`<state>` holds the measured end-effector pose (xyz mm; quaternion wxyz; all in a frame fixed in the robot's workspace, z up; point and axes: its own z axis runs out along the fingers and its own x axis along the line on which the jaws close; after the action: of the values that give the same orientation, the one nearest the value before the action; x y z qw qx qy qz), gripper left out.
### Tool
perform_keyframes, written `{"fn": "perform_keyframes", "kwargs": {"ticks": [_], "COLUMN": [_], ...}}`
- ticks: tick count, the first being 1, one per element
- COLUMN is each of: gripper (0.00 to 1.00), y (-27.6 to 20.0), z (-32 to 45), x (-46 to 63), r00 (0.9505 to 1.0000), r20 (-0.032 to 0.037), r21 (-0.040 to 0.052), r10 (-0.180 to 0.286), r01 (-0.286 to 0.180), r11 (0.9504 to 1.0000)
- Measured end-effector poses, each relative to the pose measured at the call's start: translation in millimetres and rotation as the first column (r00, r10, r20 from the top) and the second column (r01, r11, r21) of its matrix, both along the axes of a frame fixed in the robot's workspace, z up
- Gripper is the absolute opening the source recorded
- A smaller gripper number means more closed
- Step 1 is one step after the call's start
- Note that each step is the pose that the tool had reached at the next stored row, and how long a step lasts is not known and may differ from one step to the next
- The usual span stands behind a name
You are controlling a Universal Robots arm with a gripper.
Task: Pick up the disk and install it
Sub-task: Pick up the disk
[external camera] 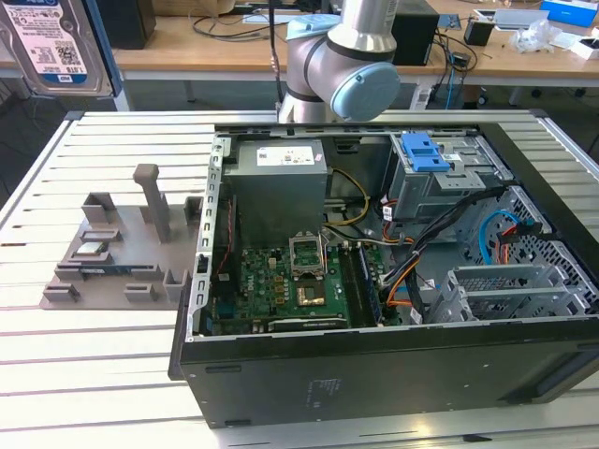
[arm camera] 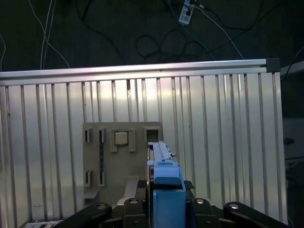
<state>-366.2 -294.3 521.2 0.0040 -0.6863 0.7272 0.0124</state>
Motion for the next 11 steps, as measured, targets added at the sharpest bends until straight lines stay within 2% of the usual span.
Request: {"fn": "perform_keyframes", "kwargs": {"ticks": [3,11], "gripper": [0.37,0.37], "y": [0.0,0.0], "z": [6.2,6.5], "x": [0.0,0.0], "r00": [1.0,1.0], "r20": [0.0,0.0], "r21": [0.0,0.0], "r10": [0.0,0.0], "r01": [0.0,0.0], "r11": [1.0,1.0]}}
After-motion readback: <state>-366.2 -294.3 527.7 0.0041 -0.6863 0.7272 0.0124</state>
